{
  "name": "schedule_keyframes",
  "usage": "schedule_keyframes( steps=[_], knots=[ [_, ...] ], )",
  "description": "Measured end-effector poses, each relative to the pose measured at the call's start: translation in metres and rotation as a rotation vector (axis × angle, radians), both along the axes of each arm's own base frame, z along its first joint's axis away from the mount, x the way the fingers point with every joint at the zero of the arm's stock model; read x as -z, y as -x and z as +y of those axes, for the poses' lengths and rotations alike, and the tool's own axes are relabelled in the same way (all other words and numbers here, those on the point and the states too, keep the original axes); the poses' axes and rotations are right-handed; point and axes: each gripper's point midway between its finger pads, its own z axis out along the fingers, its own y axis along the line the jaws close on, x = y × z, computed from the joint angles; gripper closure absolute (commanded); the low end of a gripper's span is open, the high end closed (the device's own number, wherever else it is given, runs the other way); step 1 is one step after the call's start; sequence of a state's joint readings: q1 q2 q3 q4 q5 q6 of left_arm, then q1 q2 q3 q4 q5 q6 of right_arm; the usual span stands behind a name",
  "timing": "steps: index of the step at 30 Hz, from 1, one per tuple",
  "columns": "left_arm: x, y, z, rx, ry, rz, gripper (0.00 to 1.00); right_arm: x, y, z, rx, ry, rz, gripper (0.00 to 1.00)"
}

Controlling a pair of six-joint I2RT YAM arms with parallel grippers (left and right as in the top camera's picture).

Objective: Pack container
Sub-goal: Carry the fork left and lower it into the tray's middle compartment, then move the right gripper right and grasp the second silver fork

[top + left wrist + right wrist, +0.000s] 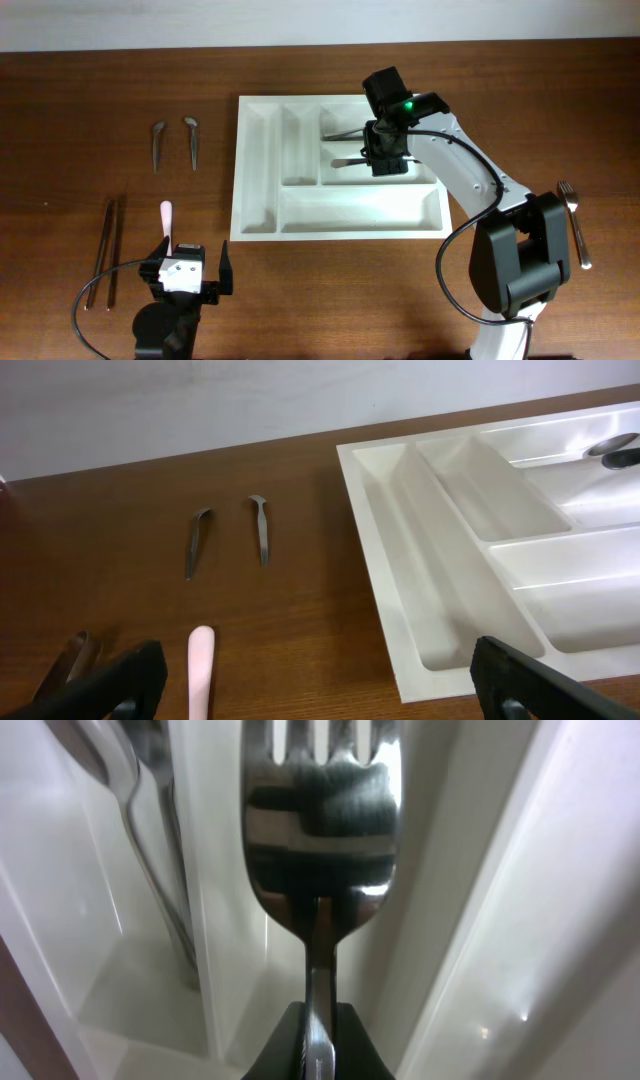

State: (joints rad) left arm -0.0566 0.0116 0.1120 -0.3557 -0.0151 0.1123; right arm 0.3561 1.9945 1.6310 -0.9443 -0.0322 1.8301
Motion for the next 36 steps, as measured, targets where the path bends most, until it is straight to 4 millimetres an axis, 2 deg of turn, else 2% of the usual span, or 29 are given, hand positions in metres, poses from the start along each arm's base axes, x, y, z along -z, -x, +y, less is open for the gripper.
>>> schedule_keyframes(
  steps=[5, 14, 18, 21, 25, 26, 28, 30, 33, 35, 36],
  knots=[
    [0.000, 0.000, 0.000, 0.000, 0.000, 0.000, 0.01, 0.000, -0.002, -0.003, 0.008, 0.017, -0.008, 0.79],
    [0.000, 0.000, 0.000, 0.000, 0.000, 0.000, 0.01, -0.001, -0.008, -0.008, -0.014, 0.047, -0.038, 0.75],
    [0.000, 0.000, 0.000, 0.000, 0.000, 0.000, 0.01, -0.008, -0.028, -0.013, -0.125, 0.107, -0.137, 0.60],
    [0.000, 0.000, 0.000, 0.000, 0.000, 0.000, 0.01, -0.012, -0.036, -0.029, -0.221, 0.191, -0.164, 0.41],
    [0.000, 0.000, 0.000, 0.000, 0.000, 0.000, 0.01, -0.035, -0.059, -0.066, -0.358, 0.327, -0.222, 0.06],
    [0.000, 0.000, 0.000, 0.000, 0.000, 0.000, 0.01, -0.043, -0.064, -0.078, -0.395, 0.363, -0.233, 0.02],
    [0.000, 0.000, 0.000, 0.000, 0.000, 0.000, 0.01, -0.061, -0.072, -0.109, -0.506, 0.450, -0.239, 0.01],
    [0.000, 0.000, 0.000, 0.000, 0.000, 0.000, 0.01, -0.077, -0.071, -0.143, -0.619, 0.532, -0.216, 0.01],
    [0.000, 0.000, 0.000, 0.000, 0.000, 0.000, 0.01, -0.101, -0.051, -0.199, -0.800, 0.627, -0.125, 0.01],
    [0.000, 0.000, 0.000, 0.000, 0.000, 0.000, 0.01, -0.117, -0.030, -0.235, -0.928, 0.678, -0.054, 0.01],
    [0.000, 0.000, 0.000, 0.000, 0.000, 0.000, 0.01, -0.121, -0.021, -0.247, -0.973, 0.688, -0.025, 0.01]
  ],
)
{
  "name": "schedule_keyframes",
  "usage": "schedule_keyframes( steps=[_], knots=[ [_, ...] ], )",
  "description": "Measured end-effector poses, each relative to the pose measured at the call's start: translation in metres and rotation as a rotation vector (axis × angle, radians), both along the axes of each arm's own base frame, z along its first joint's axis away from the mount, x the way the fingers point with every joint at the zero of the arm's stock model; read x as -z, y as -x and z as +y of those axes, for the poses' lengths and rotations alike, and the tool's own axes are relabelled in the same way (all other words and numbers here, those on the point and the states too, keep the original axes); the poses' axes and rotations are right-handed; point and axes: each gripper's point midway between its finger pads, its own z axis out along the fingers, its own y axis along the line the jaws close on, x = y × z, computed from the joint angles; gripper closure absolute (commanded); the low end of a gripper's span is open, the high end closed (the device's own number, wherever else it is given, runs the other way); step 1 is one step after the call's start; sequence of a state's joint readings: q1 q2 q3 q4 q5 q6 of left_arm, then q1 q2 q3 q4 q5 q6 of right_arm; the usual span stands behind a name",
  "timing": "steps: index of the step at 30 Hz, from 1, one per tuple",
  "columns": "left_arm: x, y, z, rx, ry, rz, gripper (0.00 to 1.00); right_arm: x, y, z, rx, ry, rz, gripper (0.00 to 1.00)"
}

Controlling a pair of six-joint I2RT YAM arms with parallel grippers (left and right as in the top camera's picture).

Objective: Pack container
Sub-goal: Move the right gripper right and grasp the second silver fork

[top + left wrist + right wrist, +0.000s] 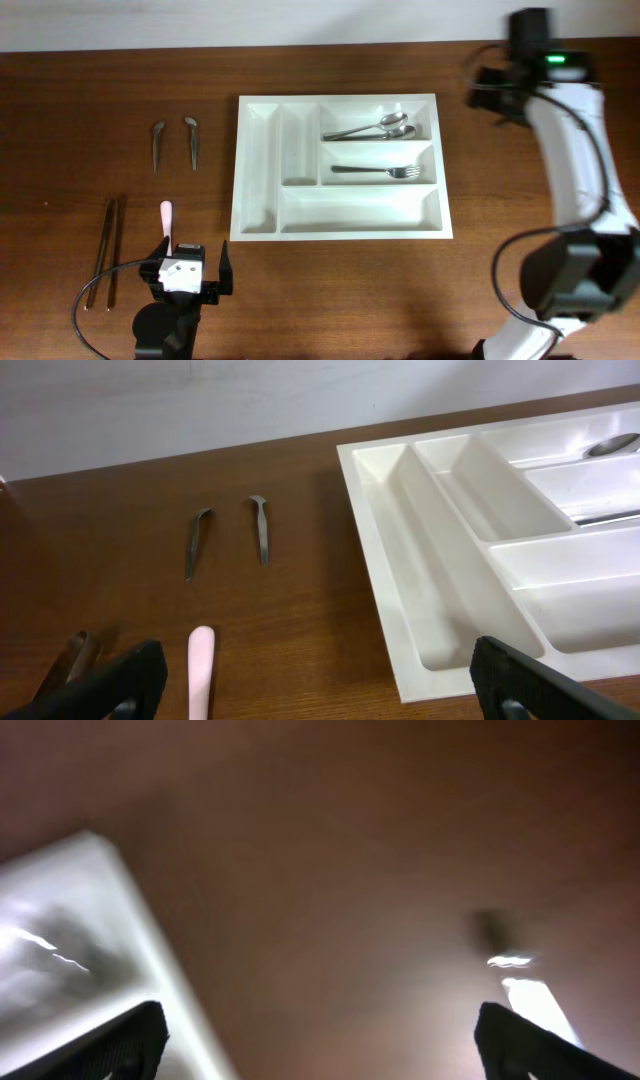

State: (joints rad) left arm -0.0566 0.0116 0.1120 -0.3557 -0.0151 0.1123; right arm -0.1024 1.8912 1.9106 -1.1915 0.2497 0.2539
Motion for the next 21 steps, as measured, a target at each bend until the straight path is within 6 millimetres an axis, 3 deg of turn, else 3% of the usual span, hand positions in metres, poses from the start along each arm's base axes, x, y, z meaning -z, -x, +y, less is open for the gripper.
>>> schedule_keyframes(
  steps=[3, 8, 11, 16, 21],
  knots=[
    [0.000, 0.000, 0.000, 0.000, 0.000, 0.000, 0.01, -0.007, 0.041, -0.031, -0.144, 0.066, 0.164, 0.01],
    [0.000, 0.000, 0.000, 0.000, 0.000, 0.000, 0.01, 0.003, 0.085, -0.056, -0.334, 0.077, 0.378, 0.01],
    [0.000, 0.000, 0.000, 0.000, 0.000, 0.000, 0.01, 0.010, 0.087, -0.079, -0.347, 0.089, 0.379, 0.01],
    [0.000, 0.000, 0.000, 0.000, 0.000, 0.000, 0.01, 0.038, 0.092, -0.135, -0.310, 0.093, 0.336, 0.01],
    [0.000, 0.000, 0.000, 0.000, 0.000, 0.000, 0.01, 0.075, 0.119, -0.152, -0.325, -0.022, 0.362, 0.01]
  ],
)
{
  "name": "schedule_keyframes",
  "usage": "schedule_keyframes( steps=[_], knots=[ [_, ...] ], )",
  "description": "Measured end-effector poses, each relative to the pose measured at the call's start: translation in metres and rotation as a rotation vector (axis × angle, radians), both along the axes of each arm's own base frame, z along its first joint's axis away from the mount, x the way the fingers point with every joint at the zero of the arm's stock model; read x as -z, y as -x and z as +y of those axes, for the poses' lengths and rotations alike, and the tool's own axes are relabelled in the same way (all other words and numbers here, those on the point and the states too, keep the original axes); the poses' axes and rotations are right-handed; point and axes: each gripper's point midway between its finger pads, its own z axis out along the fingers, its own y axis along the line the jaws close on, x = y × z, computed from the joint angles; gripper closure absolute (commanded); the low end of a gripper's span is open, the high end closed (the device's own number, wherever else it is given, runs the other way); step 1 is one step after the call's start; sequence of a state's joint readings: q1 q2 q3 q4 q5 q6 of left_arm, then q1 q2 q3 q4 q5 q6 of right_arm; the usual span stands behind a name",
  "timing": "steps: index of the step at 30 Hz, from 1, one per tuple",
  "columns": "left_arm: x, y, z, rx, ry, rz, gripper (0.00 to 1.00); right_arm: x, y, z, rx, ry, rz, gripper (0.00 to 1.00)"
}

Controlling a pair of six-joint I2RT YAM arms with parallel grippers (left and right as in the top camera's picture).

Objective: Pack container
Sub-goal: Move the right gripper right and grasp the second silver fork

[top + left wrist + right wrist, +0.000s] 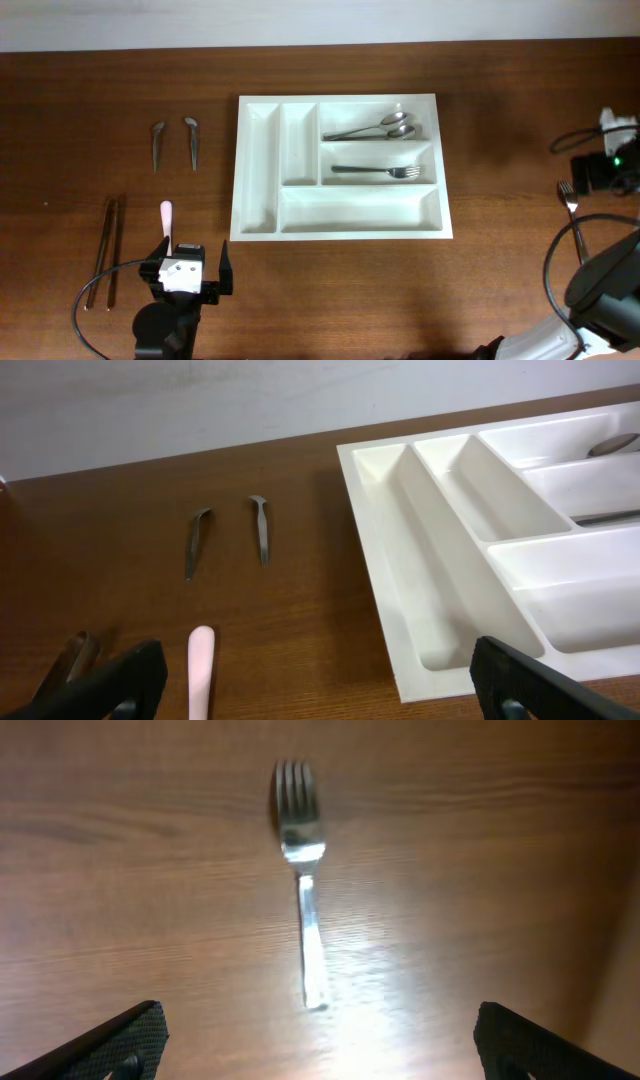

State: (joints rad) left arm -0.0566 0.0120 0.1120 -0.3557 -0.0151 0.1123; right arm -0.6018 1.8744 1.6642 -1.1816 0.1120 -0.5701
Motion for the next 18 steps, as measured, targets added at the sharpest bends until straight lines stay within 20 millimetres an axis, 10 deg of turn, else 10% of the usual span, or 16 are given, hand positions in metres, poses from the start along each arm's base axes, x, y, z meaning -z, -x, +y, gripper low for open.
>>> schedule_keyframes(
  steps=[18],
  knots=[
    [0.000, 0.000, 0.000, 0.000, 0.000, 0.000, 0.01, 0.094, 0.004, 0.012, -0.065, -0.128, 0.064, 0.01]
  ],
)
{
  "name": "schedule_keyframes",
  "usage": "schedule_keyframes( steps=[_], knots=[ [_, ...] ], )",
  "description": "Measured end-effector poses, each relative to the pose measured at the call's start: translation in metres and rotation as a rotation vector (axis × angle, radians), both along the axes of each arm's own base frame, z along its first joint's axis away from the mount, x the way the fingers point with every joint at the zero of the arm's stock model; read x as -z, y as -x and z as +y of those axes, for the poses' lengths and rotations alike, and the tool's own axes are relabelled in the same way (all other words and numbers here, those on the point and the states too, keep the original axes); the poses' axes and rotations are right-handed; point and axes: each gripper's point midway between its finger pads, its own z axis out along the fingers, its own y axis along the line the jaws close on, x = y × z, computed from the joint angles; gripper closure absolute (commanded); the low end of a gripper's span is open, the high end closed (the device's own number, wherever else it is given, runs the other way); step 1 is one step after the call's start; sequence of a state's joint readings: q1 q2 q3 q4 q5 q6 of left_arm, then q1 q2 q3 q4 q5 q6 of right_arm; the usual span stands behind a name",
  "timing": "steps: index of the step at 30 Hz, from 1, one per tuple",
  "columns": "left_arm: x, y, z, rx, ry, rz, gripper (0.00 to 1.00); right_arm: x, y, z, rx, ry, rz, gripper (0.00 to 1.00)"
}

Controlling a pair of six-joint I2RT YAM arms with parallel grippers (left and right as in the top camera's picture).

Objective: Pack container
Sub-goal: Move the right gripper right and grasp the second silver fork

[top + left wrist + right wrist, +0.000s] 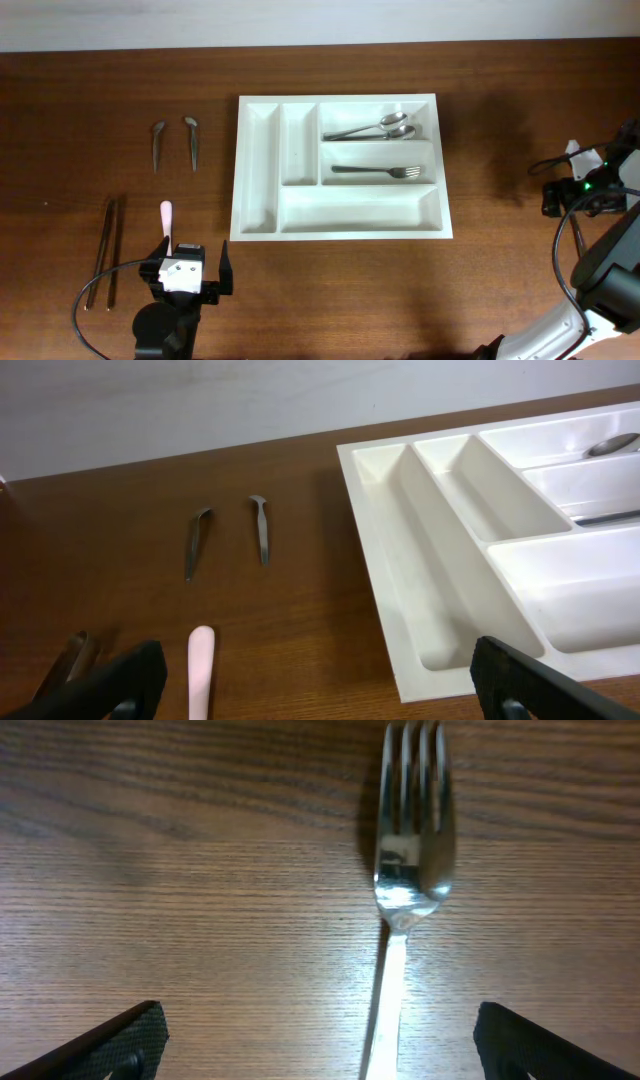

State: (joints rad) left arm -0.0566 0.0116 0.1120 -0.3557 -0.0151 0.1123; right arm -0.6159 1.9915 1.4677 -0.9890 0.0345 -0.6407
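Note:
The white cutlery tray (260, 170) lies mid-table, with two spoons (375, 128) in its back right compartment and a fork (378, 171) in the one below. A second fork (410, 850) lies on the wood at the far right. My right gripper (318, 1045) hovers low over it, open, and the handle runs between the fingertips, right of centre. In the overhead view the right gripper (585, 190) covers that fork's head. My left gripper (320, 680) is open and empty at the near left, beside a pink-handled utensil (200, 670).
Two small dark metal pieces (158, 140) (191, 138) lie left of the tray. A pair of dark chopsticks (108, 250) lies at the near left, next to the pink-handled utensil (166, 215). The table's right edge is close to the right gripper.
The right gripper has come lower over the fork on the table, whose head now looks much larger in the right wrist view. The left arm and the tray's contents are unchanged.
The right gripper was shut on a fork inside the tray's middle right compartment. Then that fork lay in the compartment and the gripper was open at the table's back right. Then it stood above a second fork at the far right, and now sits low over it.

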Motion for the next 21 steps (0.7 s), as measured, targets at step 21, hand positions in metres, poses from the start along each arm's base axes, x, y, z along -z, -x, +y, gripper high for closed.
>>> schedule_keyframes(
  steps=[21],
  knots=[
    [0.000, 0.000, 0.000, 0.000, 0.000, 0.000, 0.01, 0.038, 0.008, -0.016, 0.034, -0.017, 0.052, 0.01]
  ],
)
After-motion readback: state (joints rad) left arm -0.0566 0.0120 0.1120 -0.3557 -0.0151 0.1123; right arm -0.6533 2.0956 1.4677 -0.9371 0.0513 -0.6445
